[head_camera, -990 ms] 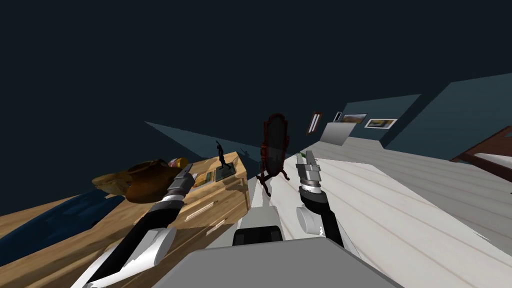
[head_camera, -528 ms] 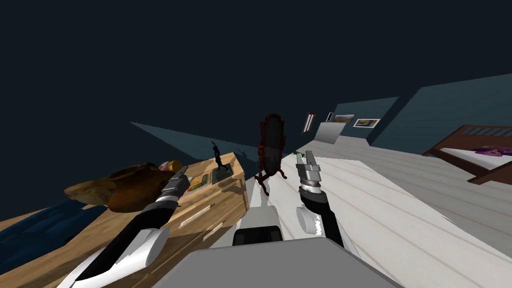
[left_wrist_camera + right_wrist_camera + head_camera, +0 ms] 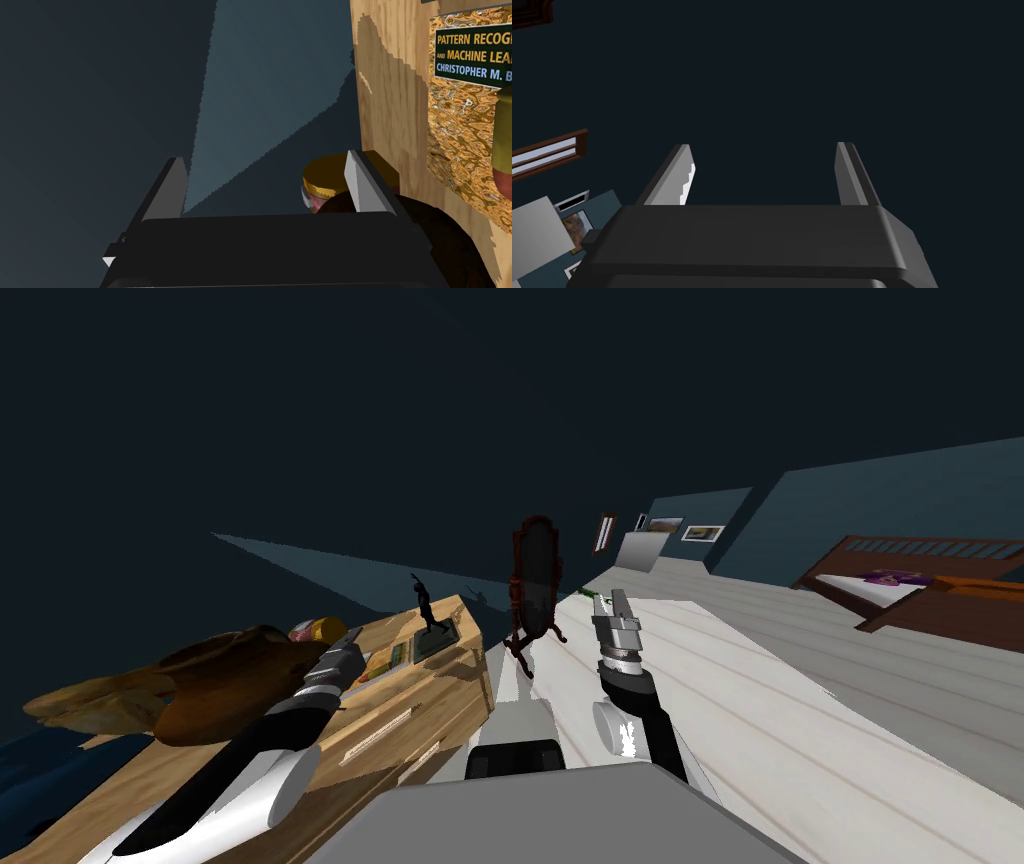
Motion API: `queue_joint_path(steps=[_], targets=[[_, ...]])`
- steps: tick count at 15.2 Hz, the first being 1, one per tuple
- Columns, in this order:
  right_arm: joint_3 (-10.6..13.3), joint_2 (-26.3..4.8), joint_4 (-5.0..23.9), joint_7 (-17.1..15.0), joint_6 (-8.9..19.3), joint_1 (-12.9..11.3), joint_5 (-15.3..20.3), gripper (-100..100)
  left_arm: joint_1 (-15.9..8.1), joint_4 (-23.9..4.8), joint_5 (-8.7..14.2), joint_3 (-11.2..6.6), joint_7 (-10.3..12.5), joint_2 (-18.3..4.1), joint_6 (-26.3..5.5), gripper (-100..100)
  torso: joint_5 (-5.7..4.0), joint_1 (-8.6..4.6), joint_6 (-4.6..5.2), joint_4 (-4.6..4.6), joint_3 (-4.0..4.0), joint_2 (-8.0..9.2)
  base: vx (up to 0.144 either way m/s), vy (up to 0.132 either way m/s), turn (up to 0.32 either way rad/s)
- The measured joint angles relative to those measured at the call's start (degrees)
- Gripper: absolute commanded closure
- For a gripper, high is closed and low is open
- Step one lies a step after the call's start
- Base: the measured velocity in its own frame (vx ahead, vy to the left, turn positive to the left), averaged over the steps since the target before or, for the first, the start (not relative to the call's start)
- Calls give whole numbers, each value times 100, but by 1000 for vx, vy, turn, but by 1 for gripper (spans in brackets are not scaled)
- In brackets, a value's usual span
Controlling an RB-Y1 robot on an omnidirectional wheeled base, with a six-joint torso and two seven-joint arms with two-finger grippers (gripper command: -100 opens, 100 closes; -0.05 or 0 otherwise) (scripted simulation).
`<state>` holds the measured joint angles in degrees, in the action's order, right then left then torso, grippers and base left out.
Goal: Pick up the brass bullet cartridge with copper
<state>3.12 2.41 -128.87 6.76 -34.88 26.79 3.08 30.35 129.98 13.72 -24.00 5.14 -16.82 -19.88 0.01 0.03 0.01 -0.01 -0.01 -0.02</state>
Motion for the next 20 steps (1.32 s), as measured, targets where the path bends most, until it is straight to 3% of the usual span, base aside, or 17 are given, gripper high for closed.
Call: queue_joint_path(steps=[20], targets=[[0, 0, 0, 0, 0, 0, 0, 0, -36, -8, 344, -1040, 541, 155, -2277, -100, 0, -1, 0, 0, 0, 0, 1, 7, -116]])
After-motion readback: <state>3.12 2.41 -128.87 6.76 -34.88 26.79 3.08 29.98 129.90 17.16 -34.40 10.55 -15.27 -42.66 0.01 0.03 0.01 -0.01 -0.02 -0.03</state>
